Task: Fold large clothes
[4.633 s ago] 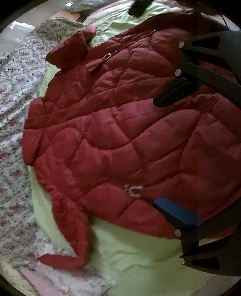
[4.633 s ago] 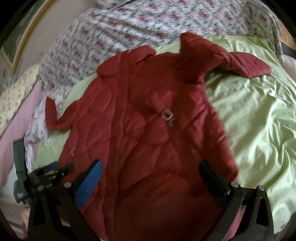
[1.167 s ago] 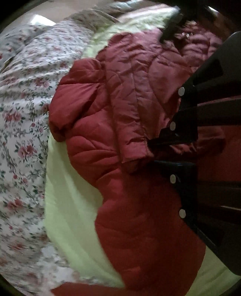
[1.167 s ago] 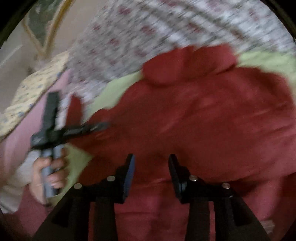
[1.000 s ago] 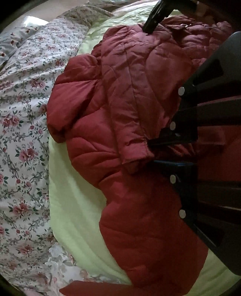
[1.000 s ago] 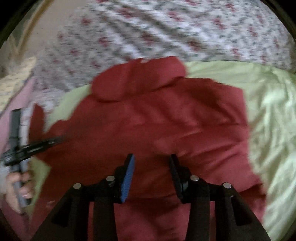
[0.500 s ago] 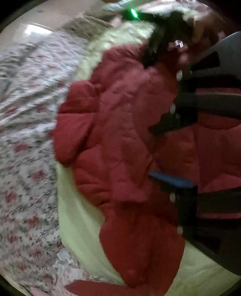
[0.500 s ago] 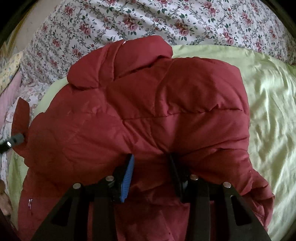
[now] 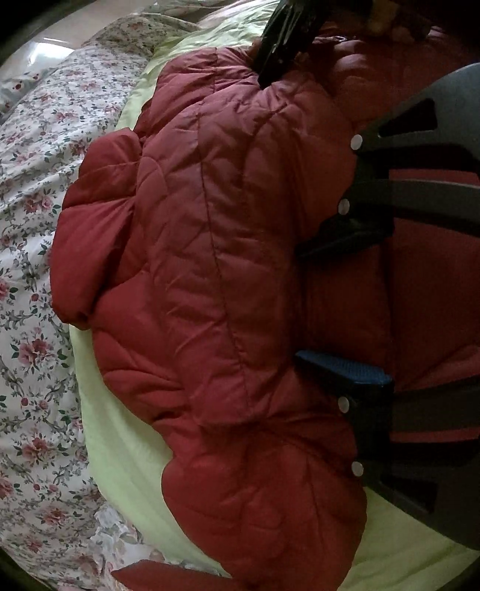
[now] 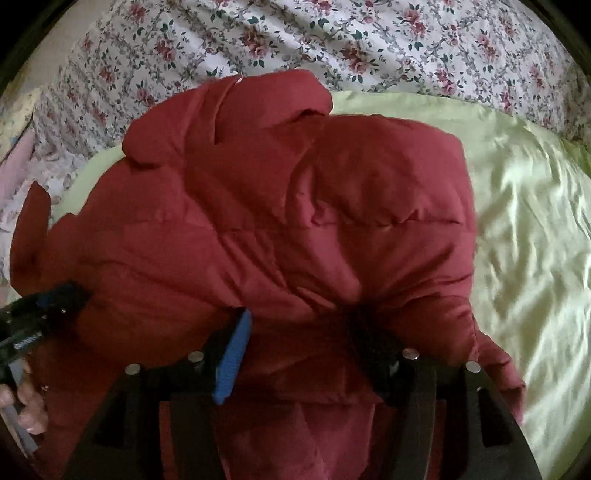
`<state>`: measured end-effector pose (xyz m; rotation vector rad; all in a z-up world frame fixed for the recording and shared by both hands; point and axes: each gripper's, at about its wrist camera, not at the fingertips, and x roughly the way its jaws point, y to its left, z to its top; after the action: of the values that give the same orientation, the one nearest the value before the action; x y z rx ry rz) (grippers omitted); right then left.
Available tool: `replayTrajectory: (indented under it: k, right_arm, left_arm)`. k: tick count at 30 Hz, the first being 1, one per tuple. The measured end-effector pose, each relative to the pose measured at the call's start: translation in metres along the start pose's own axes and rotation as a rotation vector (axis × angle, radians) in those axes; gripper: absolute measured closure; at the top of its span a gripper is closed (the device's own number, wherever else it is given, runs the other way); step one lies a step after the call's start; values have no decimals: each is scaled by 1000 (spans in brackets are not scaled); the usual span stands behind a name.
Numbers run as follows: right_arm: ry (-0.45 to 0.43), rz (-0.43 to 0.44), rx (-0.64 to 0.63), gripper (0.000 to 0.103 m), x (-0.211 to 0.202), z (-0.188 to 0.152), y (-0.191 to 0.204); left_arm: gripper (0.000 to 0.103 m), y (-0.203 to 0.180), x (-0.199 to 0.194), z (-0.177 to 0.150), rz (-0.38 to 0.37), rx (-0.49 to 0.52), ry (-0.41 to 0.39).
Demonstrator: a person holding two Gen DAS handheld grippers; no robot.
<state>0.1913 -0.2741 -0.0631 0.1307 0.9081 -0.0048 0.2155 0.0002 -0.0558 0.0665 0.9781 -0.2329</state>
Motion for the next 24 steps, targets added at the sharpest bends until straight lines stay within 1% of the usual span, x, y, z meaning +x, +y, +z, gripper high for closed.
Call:
replayTrajectory:
  k: [3,7,9,10,16,20,24]
  right_arm:
    - [-3,-19,-16,44,1,-2,2]
    - [-11,9,6,44,-4,-1,-2]
    - [-20,20,19,44,-12,-1,-2]
    - [-26,25,26,44,-17,-1,-2]
    - [-48,69,45,42,-41,-6,3]
    - [-37,117,38,42,-51,-14,9]
    - [-15,173,40,42,-58,-24,15]
  left_arm:
    - [52,1,-4,0,-9,-6,-7]
    - [49,10,-23,-3,-16,-33,-11]
    - [42,18,-36,-7,5,-45,-33]
    - [41,24,-42,-9,22,-55,-47]
    - [41,63,-60,-20,75,-122,-60]
    - [40,84,-67,-23,131,-150,-74]
    - [37,102,-73,-21,179,-172,-86]
